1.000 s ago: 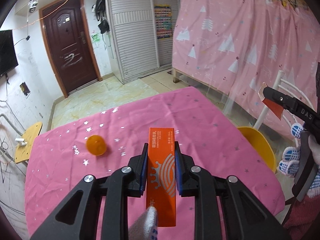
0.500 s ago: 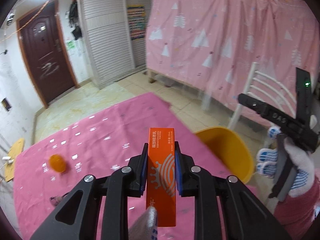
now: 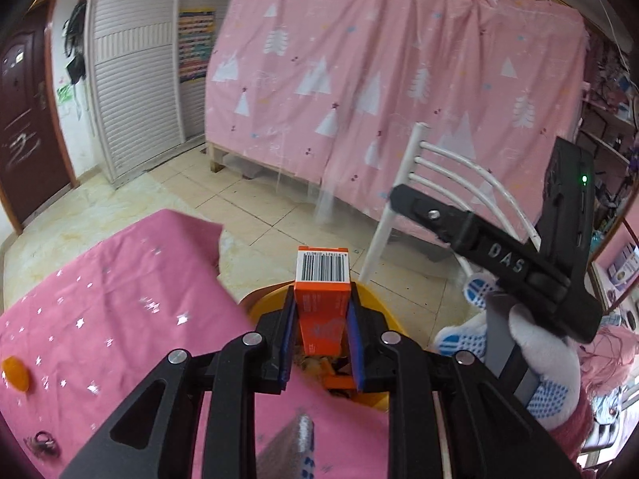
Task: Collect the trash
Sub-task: 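Open both tools over the yellow bin to drop the boxes, then move both open tools back over the table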
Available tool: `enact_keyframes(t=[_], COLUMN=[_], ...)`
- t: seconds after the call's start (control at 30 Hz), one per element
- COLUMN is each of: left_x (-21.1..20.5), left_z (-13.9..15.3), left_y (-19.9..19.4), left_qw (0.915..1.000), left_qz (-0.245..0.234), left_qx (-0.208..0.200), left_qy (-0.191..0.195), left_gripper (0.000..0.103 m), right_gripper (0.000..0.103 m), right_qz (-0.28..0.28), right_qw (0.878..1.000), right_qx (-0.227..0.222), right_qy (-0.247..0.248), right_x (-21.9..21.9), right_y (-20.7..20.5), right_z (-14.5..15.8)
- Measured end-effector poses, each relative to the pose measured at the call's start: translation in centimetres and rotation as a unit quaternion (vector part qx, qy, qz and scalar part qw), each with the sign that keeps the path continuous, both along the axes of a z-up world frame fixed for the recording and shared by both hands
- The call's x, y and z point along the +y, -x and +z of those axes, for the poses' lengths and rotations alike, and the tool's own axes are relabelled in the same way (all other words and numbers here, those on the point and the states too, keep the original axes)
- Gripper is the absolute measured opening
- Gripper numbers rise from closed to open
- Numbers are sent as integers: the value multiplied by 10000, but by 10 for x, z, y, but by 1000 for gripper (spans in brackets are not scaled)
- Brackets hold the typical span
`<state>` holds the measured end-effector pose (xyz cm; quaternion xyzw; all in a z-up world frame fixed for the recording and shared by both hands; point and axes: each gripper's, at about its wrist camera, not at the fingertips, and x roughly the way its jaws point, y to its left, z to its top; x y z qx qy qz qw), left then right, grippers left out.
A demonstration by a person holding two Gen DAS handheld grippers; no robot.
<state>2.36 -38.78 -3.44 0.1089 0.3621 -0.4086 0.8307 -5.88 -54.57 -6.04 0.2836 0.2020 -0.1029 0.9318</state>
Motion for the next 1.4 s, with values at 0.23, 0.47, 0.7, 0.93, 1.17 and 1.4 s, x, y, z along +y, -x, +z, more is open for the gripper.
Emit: enact_keyframes(t=[0.23,0.47,0.7,0.93,1.17,1.4], left_x=[-16,-3,16,50,90,139], left_z=[-14,-18,-10,4,16,19], left_y=[-6,-18,-17,-16,-21,-35], left_qw=[9997,9991,9988,9979,9946,9887], left_qz=[86,253,413,653,1024,1482], left_qx=[120,275,220,33,-138,-132], left_qy=[-197,-215,-119,-1,56,172], left_gripper=[37,44,47,51,58,59], right_gripper=[97,97,97,97,97,97], right_qz=[-7,50,173,339,672,1040], right_qw=[10000,10000,9998,9992,9972,9933], right_qx=[8,41,91,130,186,275], right_qy=[-56,-40,53,138,275,426], right_x=[-1,4,17,37,71,110], right_y=[-1,-2,-8,-17,-35,-57], right_z=[-1,-2,-2,1,6,11])
